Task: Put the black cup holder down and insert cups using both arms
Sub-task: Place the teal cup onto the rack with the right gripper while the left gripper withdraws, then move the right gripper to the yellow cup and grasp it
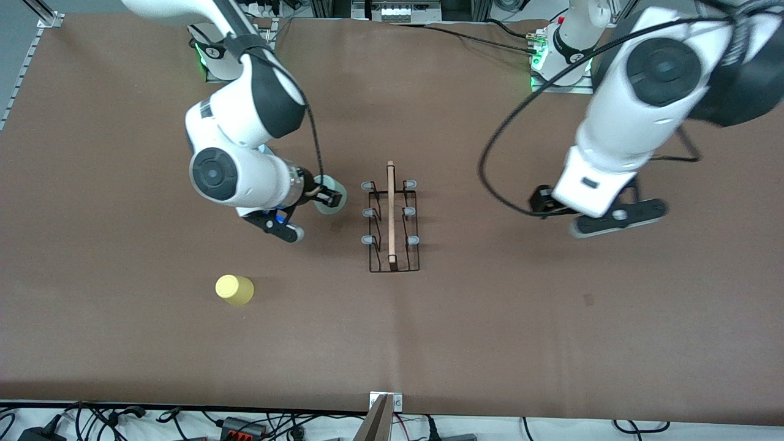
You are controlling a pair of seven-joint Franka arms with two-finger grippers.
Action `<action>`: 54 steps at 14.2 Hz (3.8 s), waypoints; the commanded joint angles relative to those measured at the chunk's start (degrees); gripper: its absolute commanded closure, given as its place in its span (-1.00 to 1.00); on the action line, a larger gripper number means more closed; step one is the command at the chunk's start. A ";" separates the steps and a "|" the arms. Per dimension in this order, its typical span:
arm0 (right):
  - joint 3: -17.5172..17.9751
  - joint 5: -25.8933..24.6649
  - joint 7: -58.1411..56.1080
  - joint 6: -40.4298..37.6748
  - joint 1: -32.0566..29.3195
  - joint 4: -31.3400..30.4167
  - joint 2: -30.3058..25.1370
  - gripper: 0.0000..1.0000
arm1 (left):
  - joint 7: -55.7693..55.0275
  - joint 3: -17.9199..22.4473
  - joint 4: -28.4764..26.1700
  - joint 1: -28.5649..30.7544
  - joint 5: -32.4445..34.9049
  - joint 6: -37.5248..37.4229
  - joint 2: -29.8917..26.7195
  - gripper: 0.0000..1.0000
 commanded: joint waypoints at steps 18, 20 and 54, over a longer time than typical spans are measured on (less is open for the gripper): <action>-0.31 5.71 6.81 4.57 5.51 0.58 6.16 0.52 | 38.73 11.54 -16.87 8.33 -12.77 3.79 -16.27 -1.00; -0.49 5.27 7.07 5.10 6.03 0.49 6.17 -0.99 | 38.65 20.35 -24.46 0.76 -13.14 7.16 -20.86 -1.00; -16.13 -3.70 -42.32 24.87 -7.94 4.71 19.26 -1.00 | 33.64 20.83 -23.18 2.31 -17.01 6.63 -19.39 -1.00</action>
